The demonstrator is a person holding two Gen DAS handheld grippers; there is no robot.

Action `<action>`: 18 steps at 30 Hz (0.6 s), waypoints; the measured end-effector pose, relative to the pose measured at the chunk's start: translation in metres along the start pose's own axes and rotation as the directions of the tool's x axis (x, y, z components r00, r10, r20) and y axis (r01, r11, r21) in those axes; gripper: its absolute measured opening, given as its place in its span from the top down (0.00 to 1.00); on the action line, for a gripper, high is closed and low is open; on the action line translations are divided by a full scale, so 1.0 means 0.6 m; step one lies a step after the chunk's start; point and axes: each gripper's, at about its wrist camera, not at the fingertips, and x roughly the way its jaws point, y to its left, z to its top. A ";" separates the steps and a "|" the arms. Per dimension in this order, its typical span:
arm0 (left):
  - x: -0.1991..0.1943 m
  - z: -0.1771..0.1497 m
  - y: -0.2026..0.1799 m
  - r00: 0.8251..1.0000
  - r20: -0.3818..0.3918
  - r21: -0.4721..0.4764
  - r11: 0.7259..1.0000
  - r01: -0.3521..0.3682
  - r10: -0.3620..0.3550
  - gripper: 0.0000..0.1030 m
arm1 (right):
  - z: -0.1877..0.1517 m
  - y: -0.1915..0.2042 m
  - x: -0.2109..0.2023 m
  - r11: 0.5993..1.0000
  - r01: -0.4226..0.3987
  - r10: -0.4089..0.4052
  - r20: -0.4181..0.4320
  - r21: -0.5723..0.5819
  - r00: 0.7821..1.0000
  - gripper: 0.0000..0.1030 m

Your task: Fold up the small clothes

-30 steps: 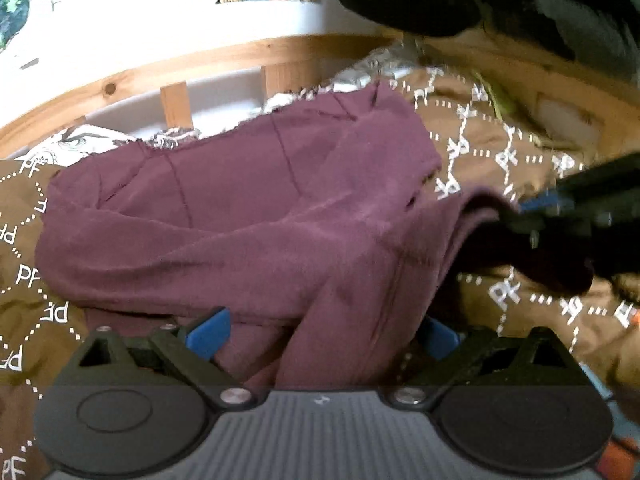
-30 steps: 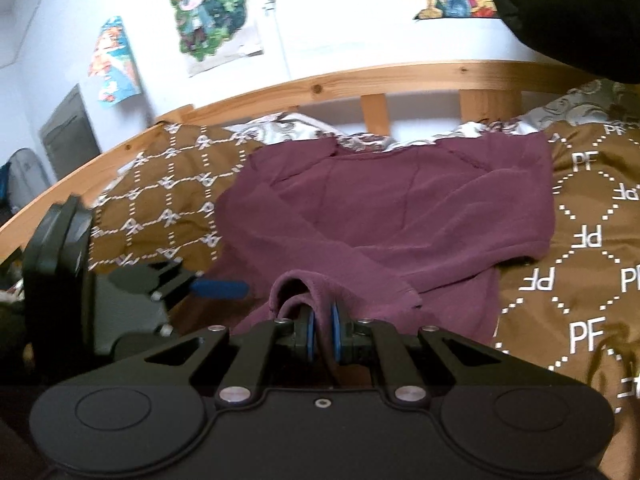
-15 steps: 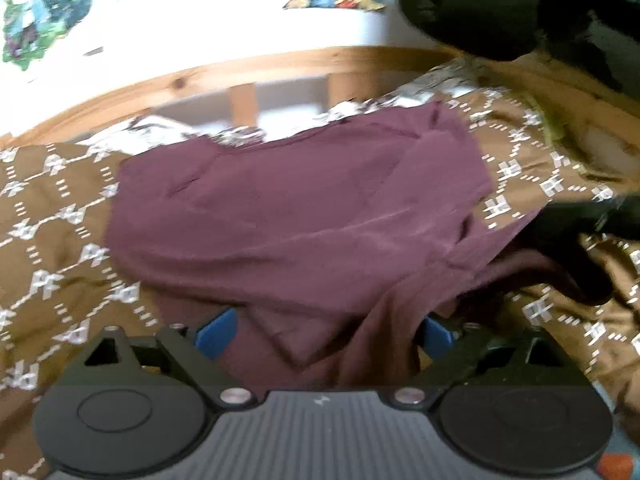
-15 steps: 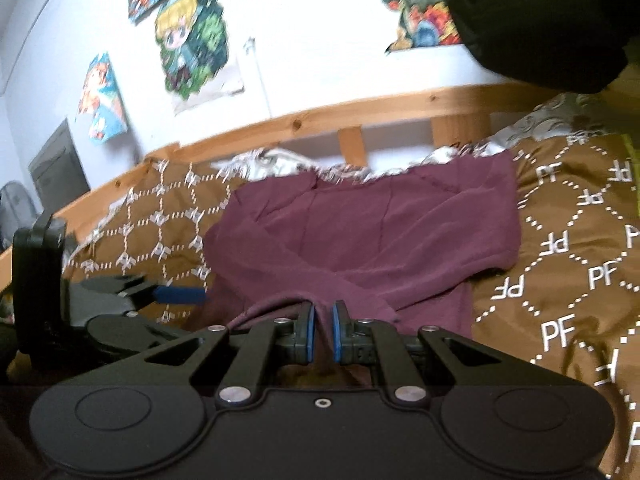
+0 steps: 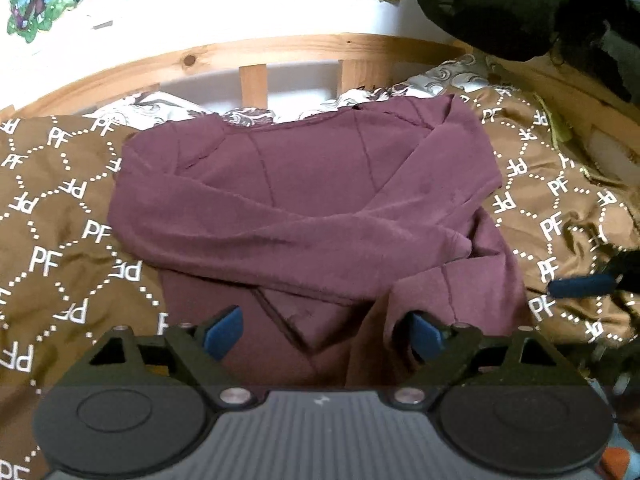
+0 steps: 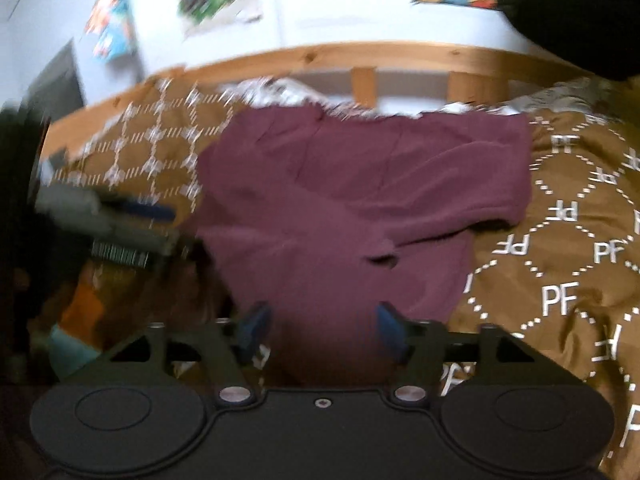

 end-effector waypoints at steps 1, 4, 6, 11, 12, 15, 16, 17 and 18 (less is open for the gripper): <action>0.001 0.002 0.002 1.000 0.001 -0.007 1.000 0.014 -0.014 0.13 | -0.003 0.007 0.004 1.000 -0.006 0.006 -0.012 -0.022 1.000 0.33; 0.006 0.010 0.013 0.998 -0.003 -0.050 0.997 0.063 -0.063 0.13 | -0.014 0.027 0.029 0.997 -0.026 0.021 -0.058 -0.076 0.998 0.25; 0.014 0.013 0.026 0.996 -0.021 -0.098 0.991 0.090 -0.092 0.13 | -0.019 0.039 0.051 0.995 -0.028 0.019 -0.087 -0.100 0.996 0.25; 0.037 0.012 0.060 0.987 -0.071 -0.222 0.967 0.124 -0.143 0.15 | -0.021 0.064 0.112 0.988 0.069 -0.088 -0.134 -0.142 0.987 0.30; 0.040 0.011 0.065 0.986 -0.075 -0.239 0.962 0.128 -0.150 0.15 | -0.021 0.067 0.122 0.986 0.091 -0.110 -0.131 -0.142 0.985 0.34; 0.046 0.008 0.078 0.983 -0.083 -0.279 0.951 0.136 -0.164 0.15 | -0.023 0.072 0.135 0.978 0.141 -0.159 -0.111 -0.156 0.981 0.47; 0.047 0.007 0.080 0.983 -0.084 -0.284 0.949 0.135 -0.165 0.15 | -0.023 0.069 0.134 0.974 0.155 -0.173 -0.102 -0.163 0.980 0.53; 0.047 0.006 0.082 0.983 -0.085 -0.286 0.949 0.134 -0.164 0.15 | -0.023 0.071 0.131 0.971 0.165 -0.182 -0.088 -0.173 0.979 0.59; 0.048 0.006 0.083 0.983 -0.086 -0.287 0.949 0.134 -0.165 0.15 | -0.023 0.072 0.127 0.968 0.174 -0.189 -0.069 -0.183 0.980 0.72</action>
